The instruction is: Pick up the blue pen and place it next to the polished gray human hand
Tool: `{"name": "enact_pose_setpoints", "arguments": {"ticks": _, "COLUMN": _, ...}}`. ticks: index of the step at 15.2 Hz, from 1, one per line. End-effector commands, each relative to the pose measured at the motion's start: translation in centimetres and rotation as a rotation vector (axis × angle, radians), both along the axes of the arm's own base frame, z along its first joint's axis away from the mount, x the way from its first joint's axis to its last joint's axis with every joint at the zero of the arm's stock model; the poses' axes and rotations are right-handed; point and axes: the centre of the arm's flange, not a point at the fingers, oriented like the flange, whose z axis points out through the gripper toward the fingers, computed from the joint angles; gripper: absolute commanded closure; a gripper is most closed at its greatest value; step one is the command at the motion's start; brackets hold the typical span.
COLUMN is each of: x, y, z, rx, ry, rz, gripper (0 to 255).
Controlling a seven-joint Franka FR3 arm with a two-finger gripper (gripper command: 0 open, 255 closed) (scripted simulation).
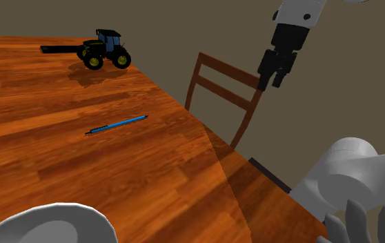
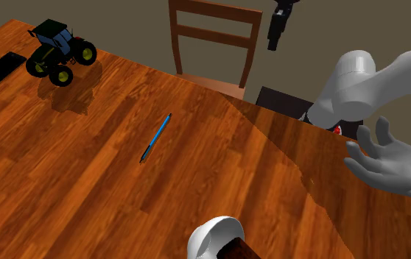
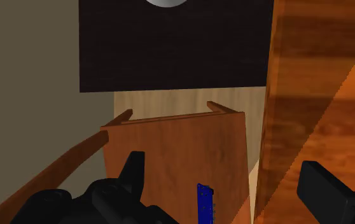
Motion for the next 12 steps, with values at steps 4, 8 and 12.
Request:
{"name": "enact_pose_setpoints", "arguments": {"ticks": 4, "x": -0.4, "y": 3.9, "z": -0.8, "rx": -0.017, "ry": -0.011, "rz": -0.137, "gripper": 0}}
{"name": "enact_pose_setpoints", "arguments": {"ticks": 8, "x": 0.0, "y": 9.1, "z": -2.0, "rx": -0.039, "ry": -0.025, "rz": -0.320, "gripper": 0}}
{"name": "enact_pose_setpoints", "arguments": {"ticks": 12, "x": 1.3, "y": 14.2, "z": -3.4, "rx": -0.061, "ry": -0.039, "rz": -0.502, "gripper": 0}}
